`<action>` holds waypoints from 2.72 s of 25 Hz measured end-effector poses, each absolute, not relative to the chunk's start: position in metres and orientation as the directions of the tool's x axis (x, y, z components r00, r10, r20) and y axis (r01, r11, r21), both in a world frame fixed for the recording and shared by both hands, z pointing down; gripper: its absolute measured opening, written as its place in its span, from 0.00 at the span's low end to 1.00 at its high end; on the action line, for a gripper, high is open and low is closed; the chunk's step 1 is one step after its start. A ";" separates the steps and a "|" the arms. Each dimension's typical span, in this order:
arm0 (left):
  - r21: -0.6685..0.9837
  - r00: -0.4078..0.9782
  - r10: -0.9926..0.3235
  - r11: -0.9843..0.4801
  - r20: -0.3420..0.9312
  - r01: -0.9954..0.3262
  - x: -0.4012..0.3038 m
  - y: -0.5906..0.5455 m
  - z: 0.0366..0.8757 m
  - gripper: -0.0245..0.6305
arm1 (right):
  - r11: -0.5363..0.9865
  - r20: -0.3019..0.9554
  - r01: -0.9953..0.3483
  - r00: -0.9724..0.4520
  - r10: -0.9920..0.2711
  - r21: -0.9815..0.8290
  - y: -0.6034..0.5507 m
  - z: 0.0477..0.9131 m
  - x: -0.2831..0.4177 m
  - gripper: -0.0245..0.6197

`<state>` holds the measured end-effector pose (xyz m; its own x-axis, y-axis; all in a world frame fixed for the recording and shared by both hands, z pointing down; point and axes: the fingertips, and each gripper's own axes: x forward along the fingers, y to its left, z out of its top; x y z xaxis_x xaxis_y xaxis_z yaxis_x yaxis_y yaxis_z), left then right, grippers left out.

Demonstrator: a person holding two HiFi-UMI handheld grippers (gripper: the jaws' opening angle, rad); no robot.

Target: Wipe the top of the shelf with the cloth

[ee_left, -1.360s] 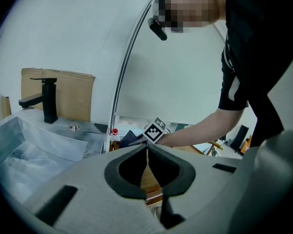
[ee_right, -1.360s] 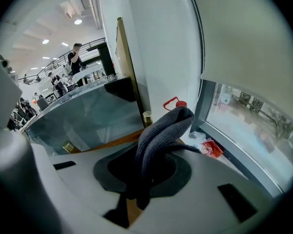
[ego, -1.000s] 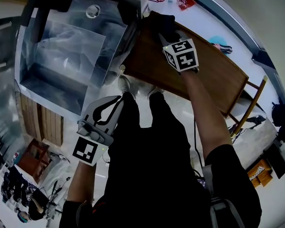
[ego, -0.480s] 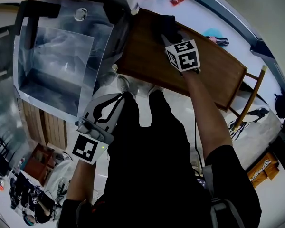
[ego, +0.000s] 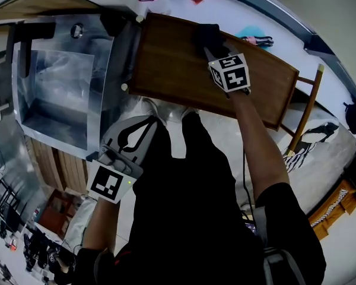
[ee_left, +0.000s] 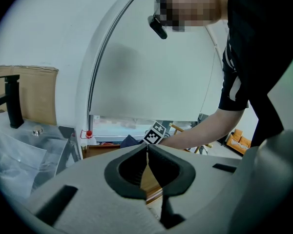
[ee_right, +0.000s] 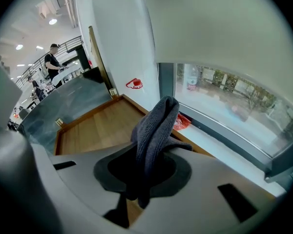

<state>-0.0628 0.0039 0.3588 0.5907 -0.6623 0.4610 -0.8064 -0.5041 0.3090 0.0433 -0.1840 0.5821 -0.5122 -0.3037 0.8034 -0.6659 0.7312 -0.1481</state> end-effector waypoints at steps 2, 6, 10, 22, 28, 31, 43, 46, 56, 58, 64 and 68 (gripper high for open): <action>0.309 0.601 -0.652 -0.517 0.462 -0.798 -0.052 0.002 0.358 0.08 | 0.719 0.805 -0.680 -0.503 -0.313 -0.146 -0.184 0.582 0.060 0.12; 0.310 0.622 -0.632 -0.542 0.462 -0.781 -0.030 -0.002 0.359 0.08 | 0.692 0.809 -0.708 -0.485 -0.332 -0.140 -0.185 0.584 0.091 0.12; 0.309 0.641 -0.614 -0.567 0.460 -0.764 -0.007 -0.006 0.359 0.08 | 0.670 0.810 -0.730 -0.472 -0.348 -0.137 -0.185 0.584 0.120 0.12; 0.300 0.683 -0.571 -0.624 0.455 -0.721 0.044 -0.011 0.356 0.08 | 0.585 0.817 -0.800 -0.422 -0.393 -0.132 -0.180 0.586 0.197 0.12; 0.299 0.708 -0.544 -0.655 0.451 -0.694 0.070 -0.015 0.356 0.08 | 0.531 0.822 -0.838 -0.388 -0.416 -0.127 -0.176 0.589 0.239 0.13; 0.305 0.719 -0.528 -0.666 0.452 -0.681 0.080 -0.018 0.357 0.08 | 0.505 0.826 -0.854 -0.370 -0.425 -0.122 -0.176 0.590 0.258 0.12; 0.306 0.761 -0.473 -0.718 0.445 -0.625 0.118 -0.035 0.360 0.08 | 0.396 0.841 -0.914 -0.284 -0.461 -0.092 -0.175 0.594 0.327 0.12; 0.307 0.769 -0.460 -0.728 0.444 -0.613 0.124 -0.038 0.360 0.08 | 0.373 0.845 -0.924 -0.260 -0.466 -0.079 -0.175 0.593 0.341 0.12; 0.309 0.786 -0.429 -0.750 0.445 -0.585 0.133 -0.045 0.362 0.08 | 0.308 0.861 -0.951 -0.178 -0.476 -0.026 -0.170 0.593 0.375 0.12; 0.304 0.785 -0.427 -0.753 0.449 -0.584 0.133 -0.045 0.362 0.08 | 0.296 0.862 -0.955 -0.166 -0.479 -0.020 -0.168 0.593 0.379 0.12; 0.290 0.772 -0.450 -0.744 0.448 -0.602 0.129 -0.042 0.359 0.08 | 0.289 0.854 -0.957 -0.164 -0.494 -0.016 -0.167 0.587 0.382 0.12; 0.276 0.756 -0.483 -0.729 0.442 -0.627 0.122 -0.039 0.353 0.08 | 0.306 0.847 -0.952 -0.179 -0.501 -0.020 -0.165 0.581 0.374 0.12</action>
